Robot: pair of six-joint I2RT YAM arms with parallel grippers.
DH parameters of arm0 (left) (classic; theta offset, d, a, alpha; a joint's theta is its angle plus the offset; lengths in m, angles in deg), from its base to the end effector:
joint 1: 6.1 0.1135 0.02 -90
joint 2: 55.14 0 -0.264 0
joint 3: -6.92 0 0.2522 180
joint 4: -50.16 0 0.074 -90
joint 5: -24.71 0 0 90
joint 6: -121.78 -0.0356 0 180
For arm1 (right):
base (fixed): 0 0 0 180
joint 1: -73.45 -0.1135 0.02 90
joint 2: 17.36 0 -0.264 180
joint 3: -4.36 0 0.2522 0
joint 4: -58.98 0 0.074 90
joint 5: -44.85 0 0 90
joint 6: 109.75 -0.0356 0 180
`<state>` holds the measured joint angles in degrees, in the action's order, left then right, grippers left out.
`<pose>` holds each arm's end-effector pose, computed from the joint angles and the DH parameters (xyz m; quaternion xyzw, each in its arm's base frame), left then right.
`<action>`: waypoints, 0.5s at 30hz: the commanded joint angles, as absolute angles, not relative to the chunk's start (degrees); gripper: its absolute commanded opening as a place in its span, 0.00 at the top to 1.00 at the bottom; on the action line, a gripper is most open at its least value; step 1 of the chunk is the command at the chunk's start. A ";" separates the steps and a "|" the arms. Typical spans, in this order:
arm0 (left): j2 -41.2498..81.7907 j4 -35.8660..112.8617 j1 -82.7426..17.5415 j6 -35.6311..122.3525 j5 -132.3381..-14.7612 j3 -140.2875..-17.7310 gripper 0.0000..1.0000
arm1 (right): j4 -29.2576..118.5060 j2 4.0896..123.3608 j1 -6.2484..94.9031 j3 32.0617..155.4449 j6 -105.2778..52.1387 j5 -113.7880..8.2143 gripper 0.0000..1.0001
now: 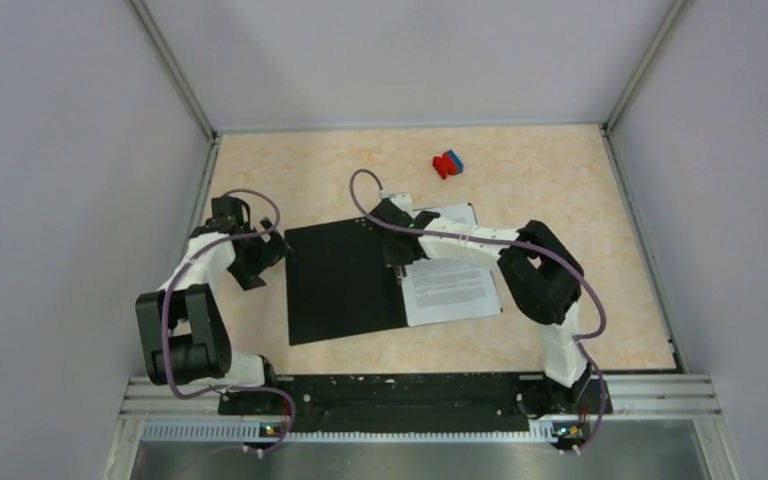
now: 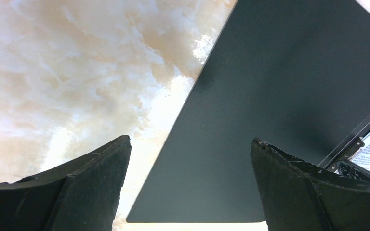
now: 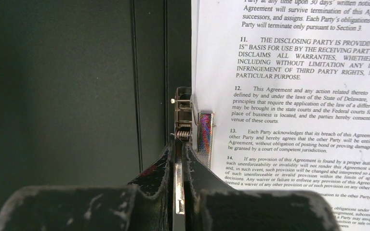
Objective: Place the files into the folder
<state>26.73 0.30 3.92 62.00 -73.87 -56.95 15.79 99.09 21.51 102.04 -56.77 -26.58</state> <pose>0.2606 0.0406 0.1958 -0.3232 0.9239 -0.1059 0.1756 0.2722 0.3292 0.1736 -0.0856 0.9545 0.0558 0.2803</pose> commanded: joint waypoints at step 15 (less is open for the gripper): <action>28.15 6.92 3.95 62.04 -92.63 -52.29 0.01 | 24.46 85.39 29.41 98.81 -57.47 -44.23 1.00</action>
